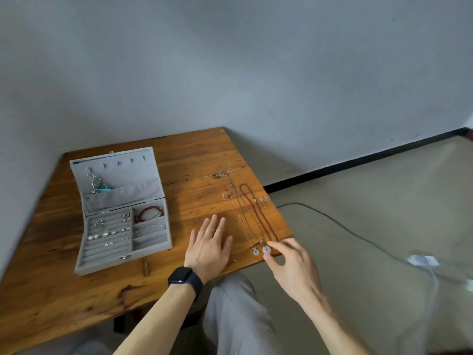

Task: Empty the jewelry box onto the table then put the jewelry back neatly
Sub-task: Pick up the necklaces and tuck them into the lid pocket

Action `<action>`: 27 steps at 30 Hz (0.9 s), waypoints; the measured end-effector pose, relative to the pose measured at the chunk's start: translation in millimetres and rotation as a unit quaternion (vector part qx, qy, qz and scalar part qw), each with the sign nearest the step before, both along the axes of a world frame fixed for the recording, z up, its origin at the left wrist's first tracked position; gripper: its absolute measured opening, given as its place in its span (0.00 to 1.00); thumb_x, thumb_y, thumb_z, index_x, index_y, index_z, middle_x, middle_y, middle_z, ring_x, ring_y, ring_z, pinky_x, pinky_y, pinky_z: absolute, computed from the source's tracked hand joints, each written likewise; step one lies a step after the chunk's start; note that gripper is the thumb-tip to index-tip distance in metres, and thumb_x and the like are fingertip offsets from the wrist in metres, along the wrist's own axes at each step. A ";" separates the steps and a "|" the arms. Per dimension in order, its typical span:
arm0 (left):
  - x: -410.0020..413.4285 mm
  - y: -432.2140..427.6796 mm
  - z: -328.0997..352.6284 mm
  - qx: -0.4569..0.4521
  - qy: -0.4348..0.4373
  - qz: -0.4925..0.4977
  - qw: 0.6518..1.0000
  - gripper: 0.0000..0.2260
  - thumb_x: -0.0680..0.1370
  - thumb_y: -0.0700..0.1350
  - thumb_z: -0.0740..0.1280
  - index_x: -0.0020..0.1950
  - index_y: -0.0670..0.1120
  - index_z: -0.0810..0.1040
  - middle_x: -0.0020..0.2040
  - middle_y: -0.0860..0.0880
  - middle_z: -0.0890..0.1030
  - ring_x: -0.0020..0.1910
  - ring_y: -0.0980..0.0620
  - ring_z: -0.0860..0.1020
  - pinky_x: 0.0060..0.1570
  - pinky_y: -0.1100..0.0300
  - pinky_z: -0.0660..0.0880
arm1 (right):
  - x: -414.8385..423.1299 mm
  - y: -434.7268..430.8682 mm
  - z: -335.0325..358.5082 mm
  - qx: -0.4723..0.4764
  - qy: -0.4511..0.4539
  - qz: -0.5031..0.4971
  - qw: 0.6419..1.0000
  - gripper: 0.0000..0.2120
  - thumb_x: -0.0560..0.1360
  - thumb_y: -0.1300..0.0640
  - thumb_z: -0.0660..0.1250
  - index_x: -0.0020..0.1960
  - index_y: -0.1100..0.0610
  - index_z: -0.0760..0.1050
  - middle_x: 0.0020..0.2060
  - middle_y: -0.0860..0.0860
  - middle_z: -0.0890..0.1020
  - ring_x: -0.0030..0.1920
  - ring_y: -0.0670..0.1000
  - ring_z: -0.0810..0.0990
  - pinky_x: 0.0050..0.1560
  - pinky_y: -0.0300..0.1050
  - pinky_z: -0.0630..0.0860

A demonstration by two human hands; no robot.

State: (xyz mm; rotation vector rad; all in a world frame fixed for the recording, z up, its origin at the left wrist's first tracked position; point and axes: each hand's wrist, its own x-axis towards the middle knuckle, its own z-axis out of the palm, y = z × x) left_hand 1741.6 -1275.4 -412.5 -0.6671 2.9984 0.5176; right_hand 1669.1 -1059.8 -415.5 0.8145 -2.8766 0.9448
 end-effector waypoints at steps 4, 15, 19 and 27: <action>-8.2 4.6 -5.7 0.032 -0.036 0.011 0.999 0.27 0.84 0.60 0.45 0.82 0.53 0.50 0.82 0.53 0.47 0.81 0.52 0.44 0.78 0.48 0.43 | -0.6 -4.0 -4.4 0.044 0.020 0.004 0.999 0.15 0.75 0.45 0.70 0.60 0.48 0.82 0.53 0.44 0.79 0.53 0.51 0.76 0.48 0.46 0.77; -16.8 17.6 22.2 0.022 0.053 0.067 0.996 0.21 0.81 0.63 0.53 0.58 0.52 0.77 0.54 0.50 0.80 0.57 0.48 0.77 0.54 0.49 0.78 | -14.5 -6.1 14.8 0.015 0.085 0.021 0.996 0.09 0.82 0.52 0.61 0.53 0.51 0.81 0.44 0.49 0.83 0.42 0.53 0.82 0.40 0.43 0.74; -55.7 36.4 54.8 0.226 0.000 0.126 0.966 0.35 0.76 0.73 0.47 0.46 0.49 0.84 0.43 0.50 0.85 0.42 0.50 0.81 0.46 0.57 0.77 | -29.3 -15.8 46.5 -0.019 0.127 0.037 0.991 0.09 0.82 0.51 0.61 0.54 0.51 0.79 0.43 0.51 0.84 0.40 0.57 0.83 0.36 0.46 0.74; -100.5 20.8 79.7 0.623 0.120 0.233 0.737 0.08 0.82 0.47 0.65 0.51 0.45 0.81 0.42 0.52 0.86 0.26 0.56 0.65 0.23 0.66 0.56 | -29.5 -13.4 58.4 -0.159 0.192 0.060 0.967 0.03 0.78 0.58 0.70 0.51 0.52 0.80 0.37 0.45 0.84 0.32 0.44 0.76 0.35 0.26 0.66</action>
